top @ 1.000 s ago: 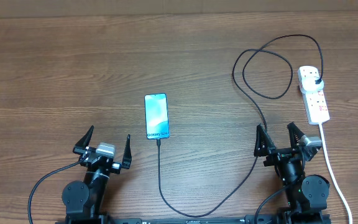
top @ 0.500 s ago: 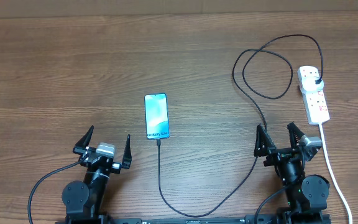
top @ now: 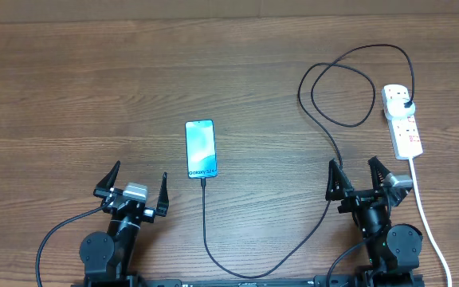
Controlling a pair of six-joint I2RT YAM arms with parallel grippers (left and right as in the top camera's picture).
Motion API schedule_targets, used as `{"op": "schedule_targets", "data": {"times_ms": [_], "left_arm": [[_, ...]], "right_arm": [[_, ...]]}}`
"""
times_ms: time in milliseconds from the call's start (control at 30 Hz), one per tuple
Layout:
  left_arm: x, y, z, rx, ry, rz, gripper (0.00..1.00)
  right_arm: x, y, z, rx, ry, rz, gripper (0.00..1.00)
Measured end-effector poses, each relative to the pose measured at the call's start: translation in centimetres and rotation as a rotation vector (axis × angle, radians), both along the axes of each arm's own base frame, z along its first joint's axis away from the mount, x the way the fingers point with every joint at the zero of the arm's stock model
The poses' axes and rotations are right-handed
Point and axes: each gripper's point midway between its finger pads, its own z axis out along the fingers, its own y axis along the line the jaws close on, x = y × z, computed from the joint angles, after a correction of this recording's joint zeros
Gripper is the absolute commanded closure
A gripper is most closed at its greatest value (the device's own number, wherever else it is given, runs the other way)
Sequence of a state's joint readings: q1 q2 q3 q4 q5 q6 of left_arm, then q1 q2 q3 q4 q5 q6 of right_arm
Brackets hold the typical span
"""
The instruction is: Plug charger to phone and switch on socket
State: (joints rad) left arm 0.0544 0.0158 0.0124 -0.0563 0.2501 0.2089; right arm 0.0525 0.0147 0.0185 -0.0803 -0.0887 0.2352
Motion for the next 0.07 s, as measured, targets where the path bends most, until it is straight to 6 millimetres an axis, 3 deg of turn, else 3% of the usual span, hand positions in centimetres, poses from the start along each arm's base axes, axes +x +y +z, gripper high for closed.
{"op": "schedule_targets", "data": {"times_ms": [67], "left_arm": [[0.0,0.0,0.0,0.0,0.0,0.0,0.0]], "right_arm": [[0.0,0.0,-0.01,0.0,0.0,0.0,0.0]]}}
